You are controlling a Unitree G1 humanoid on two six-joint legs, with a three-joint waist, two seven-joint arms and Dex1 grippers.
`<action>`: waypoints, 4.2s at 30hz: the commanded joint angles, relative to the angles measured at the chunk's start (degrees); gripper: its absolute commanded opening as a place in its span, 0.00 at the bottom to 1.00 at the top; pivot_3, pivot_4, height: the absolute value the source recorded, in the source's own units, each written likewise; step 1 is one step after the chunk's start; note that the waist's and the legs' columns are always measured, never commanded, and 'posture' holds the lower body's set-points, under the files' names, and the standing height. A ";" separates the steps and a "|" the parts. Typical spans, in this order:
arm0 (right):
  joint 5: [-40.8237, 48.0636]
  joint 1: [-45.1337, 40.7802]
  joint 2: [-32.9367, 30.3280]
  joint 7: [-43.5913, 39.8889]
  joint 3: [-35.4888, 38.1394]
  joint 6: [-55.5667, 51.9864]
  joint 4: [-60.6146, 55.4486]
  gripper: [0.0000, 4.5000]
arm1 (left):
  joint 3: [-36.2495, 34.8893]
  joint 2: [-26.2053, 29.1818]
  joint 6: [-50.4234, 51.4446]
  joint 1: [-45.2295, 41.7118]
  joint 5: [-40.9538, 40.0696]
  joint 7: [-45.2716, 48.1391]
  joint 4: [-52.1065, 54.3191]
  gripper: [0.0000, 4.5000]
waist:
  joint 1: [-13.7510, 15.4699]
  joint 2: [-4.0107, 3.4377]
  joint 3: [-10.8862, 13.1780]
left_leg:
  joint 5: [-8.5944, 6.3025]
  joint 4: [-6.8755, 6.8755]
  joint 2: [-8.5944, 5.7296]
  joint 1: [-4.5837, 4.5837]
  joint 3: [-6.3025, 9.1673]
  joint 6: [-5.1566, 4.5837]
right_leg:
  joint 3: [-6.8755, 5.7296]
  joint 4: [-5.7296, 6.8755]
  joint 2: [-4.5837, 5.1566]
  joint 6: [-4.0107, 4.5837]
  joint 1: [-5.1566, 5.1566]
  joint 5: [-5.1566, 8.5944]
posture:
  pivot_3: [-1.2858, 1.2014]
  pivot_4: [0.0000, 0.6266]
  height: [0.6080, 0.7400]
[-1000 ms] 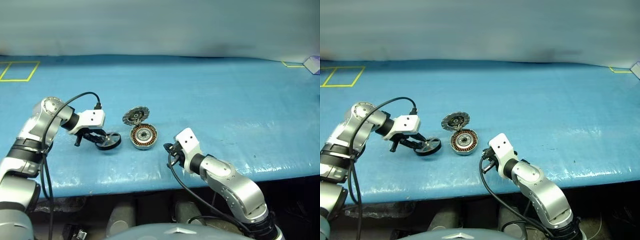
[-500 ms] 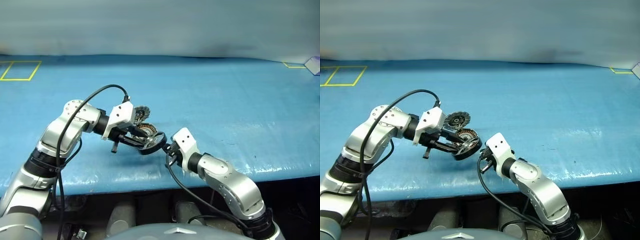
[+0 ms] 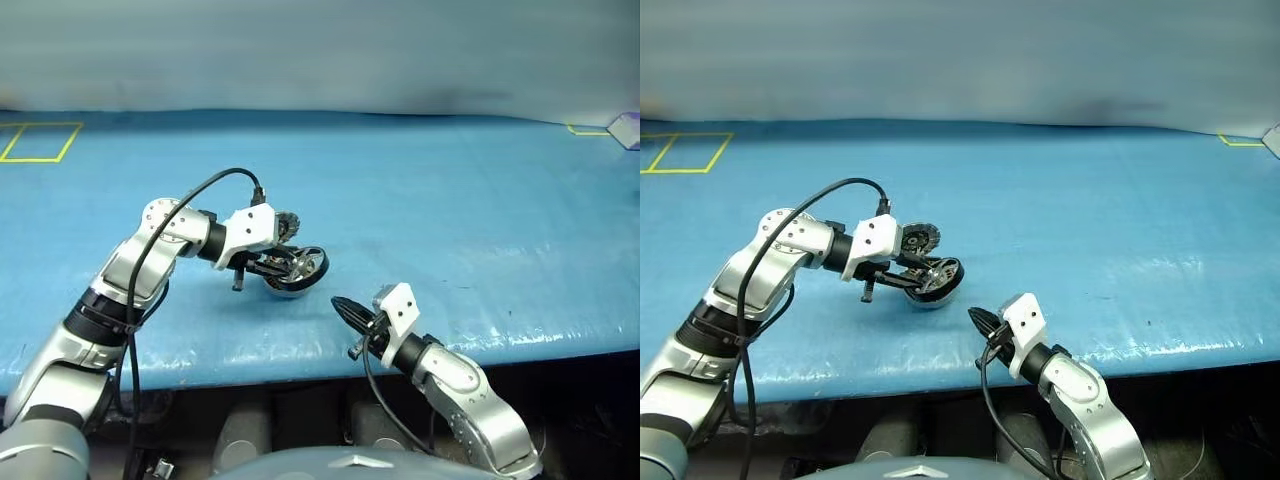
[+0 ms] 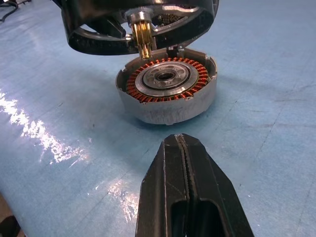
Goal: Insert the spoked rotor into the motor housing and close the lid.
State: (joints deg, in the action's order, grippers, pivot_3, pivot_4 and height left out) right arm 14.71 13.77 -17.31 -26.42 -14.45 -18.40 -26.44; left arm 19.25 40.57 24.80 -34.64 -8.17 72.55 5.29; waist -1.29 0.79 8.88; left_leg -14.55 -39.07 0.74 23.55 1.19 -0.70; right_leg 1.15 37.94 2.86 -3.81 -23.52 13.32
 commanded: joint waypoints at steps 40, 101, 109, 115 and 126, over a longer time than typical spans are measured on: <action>-0.50 0.34 4.76 2.00 1.63 5.05 5.78 0.00 | 5.03 -2.65 -8.83 -5.39 13.85 -0.65 -8.85 0.20 | 0.50 -0.01 0.00 | 0.00 0.01 -0.01 0.02 -0.03 0.00 | 0.00 0.03 -0.01 0.13 -0.02 0.05 | 0.52 0.24 1.00; -0.98 -1.04 4.62 3.26 2.17 3.73 6.85 0.00 | 7.97 -2.62 -8.67 -4.84 17.67 1.10 -7.50 0.41 | 0.49 -0.01 0.00 | 0.00 0.01 -0.01 0.00 -0.04 -0.01 | 0.00 0.06 -0.01 0.23 0.00 -0.01 | 0.52 0.24 1.00; -0.99 -0.78 4.75 3.43 2.23 3.70 6.72 0.00 | 6.34 -4.38 -7.48 -4.80 14.63 1.38 -6.65 0.99 | 0.54 -0.01 -0.01 | 0.00 0.00 -0.01 0.00 -0.04 0.00 | 0.00 0.06 -0.01 0.23 0.00 -0.01 | 0.52 0.24 1.00; -0.57 -1.24 4.67 3.45 2.41 2.81 5.52 0.00 | 3.12 -4.13 -1.43 -2.70 5.94 5.06 -1.38 0.72 | 0.41 -0.01 0.00 | 0.00 0.01 0.00 0.01 -0.02 -0.01 | 0.00 0.06 -0.01 0.27 -0.02 -0.04 | 0.52 0.24 1.00; -0.21 -4.75 4.08 3.06 2.21 -0.73 2.14 0.00 | -14.31 -6.64 19.92 4.99 -23.15 2.39 11.67 0.01 | 0.08 -0.02 0.00 | 0.00 0.00 0.04 -0.01 0.11 0.00 | 0.01 0.08 -0.01 0.27 -0.01 -0.03 | 0.52 0.24 1.00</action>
State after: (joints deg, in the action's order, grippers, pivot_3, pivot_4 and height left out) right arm 13.88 9.48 -13.24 -23.35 -12.50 -18.85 -21.53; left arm 11.40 34.95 41.47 -28.90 -24.33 76.46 14.12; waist -1.21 0.77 8.88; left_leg -14.55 -39.08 0.79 23.54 1.31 -0.71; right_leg 1.16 38.02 2.85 -3.53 -23.54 13.29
